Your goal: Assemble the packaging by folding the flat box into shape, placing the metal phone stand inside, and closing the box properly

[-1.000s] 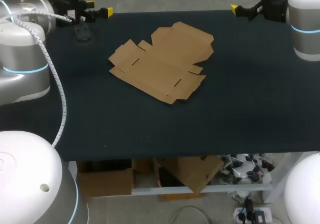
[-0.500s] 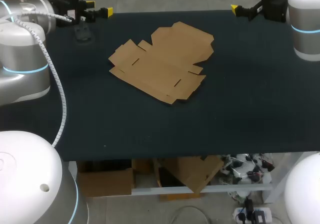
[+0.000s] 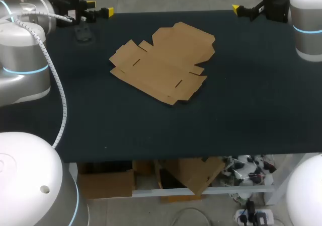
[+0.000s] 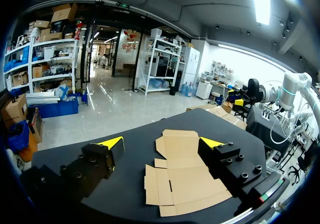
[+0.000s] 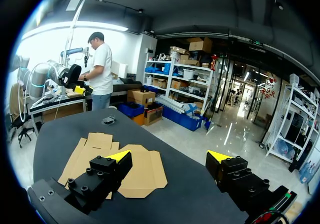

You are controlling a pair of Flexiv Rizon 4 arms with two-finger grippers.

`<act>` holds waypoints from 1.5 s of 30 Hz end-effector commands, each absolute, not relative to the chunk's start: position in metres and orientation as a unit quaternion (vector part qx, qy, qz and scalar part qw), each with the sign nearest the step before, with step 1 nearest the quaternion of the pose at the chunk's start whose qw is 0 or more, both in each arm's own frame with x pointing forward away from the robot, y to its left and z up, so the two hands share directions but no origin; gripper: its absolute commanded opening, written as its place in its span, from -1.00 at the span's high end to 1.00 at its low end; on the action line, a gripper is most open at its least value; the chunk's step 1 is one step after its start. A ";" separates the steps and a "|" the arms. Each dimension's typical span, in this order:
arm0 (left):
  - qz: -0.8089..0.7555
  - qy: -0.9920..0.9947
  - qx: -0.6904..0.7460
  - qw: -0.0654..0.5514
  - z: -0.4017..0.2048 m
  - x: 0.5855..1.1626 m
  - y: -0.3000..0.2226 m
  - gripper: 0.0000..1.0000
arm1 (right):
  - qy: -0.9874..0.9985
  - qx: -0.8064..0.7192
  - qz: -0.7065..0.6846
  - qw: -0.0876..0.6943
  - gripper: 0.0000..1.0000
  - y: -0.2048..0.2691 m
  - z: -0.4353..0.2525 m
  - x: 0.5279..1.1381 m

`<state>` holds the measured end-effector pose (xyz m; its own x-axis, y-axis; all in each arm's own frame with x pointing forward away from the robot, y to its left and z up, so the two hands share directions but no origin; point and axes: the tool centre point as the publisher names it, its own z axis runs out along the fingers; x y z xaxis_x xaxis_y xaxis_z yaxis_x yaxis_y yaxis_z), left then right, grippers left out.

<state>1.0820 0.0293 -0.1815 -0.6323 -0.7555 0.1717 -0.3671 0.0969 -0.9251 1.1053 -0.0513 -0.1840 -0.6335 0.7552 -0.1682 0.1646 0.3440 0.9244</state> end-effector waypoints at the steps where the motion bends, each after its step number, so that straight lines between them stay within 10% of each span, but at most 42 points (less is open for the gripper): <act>1: -0.541 0.724 -0.390 0.178 -0.179 1.082 0.029 -1.00 | 0.765 0.311 0.481 0.294 -1.00 -0.052 -0.183 1.108; 45: -0.364 0.793 -0.487 0.028 -0.212 1.027 0.032 -1.00 | 0.710 0.577 0.403 0.029 -1.00 -0.074 -0.239 1.023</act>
